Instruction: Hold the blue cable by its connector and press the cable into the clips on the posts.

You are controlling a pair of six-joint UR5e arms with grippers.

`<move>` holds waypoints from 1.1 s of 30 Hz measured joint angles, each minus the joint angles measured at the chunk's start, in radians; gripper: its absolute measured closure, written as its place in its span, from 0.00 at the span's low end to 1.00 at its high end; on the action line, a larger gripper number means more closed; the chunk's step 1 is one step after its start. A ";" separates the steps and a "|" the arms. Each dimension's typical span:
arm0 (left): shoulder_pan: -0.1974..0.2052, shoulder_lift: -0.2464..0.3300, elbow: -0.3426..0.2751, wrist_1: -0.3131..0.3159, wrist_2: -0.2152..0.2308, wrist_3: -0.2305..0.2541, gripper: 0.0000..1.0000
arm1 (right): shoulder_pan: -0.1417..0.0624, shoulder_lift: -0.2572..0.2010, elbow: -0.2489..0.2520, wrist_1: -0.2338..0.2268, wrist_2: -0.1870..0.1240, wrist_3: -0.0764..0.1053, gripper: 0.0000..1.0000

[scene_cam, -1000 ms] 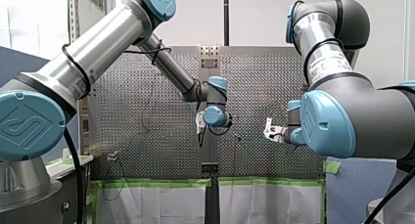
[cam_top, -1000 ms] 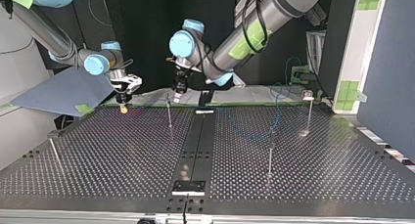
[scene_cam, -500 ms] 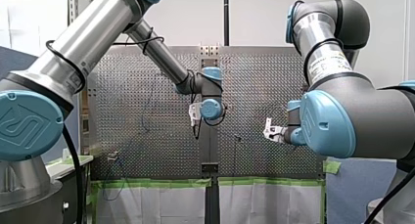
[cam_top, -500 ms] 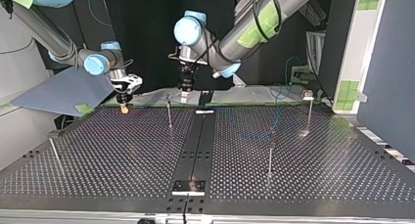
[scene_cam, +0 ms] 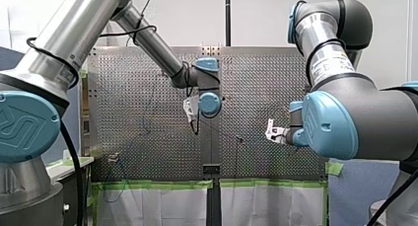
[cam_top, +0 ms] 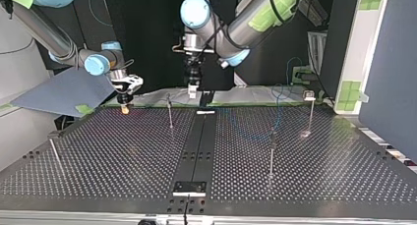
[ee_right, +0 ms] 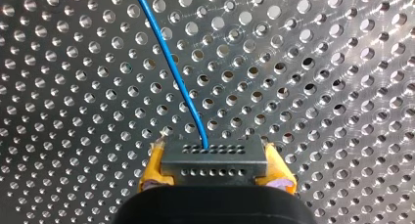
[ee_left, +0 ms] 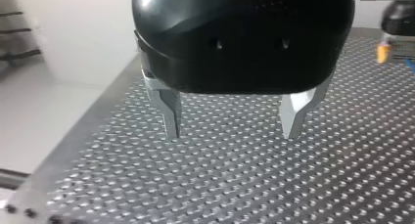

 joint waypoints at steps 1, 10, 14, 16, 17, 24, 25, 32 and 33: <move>-0.002 0.009 -0.009 0.009 -0.005 -0.002 0.00 | 0.000 0.000 0.000 0.000 0.000 0.000 1.00; -0.030 0.086 -0.086 0.086 -0.038 -0.011 0.00 | 0.000 0.000 0.000 0.000 0.000 0.000 1.00; -0.038 0.116 -0.116 0.116 -0.055 -0.016 0.00 | 0.000 0.000 0.000 0.000 0.000 0.000 1.00; -0.040 0.131 -0.131 0.131 -0.065 -0.017 0.00 | 0.000 0.000 0.000 0.000 0.000 0.000 1.00; -0.040 0.139 -0.138 0.138 -0.068 -0.018 0.00 | 0.000 0.000 0.000 0.000 0.000 0.000 1.00; -0.039 0.204 -0.204 0.203 -0.077 -0.017 0.00 | 0.000 -0.001 -0.001 0.000 0.002 -0.005 1.00; -0.038 0.216 -0.216 0.216 -0.076 -0.016 0.00 | 0.000 -0.001 -0.001 0.000 0.004 -0.007 1.00; -0.035 0.250 -0.288 0.288 -0.076 -0.009 0.00 | -0.007 -0.033 -0.001 0.027 0.057 -0.038 1.00; -0.035 0.251 -0.297 0.297 -0.076 -0.009 0.00 | -0.008 -0.041 -0.001 0.034 0.065 -0.041 1.00</move>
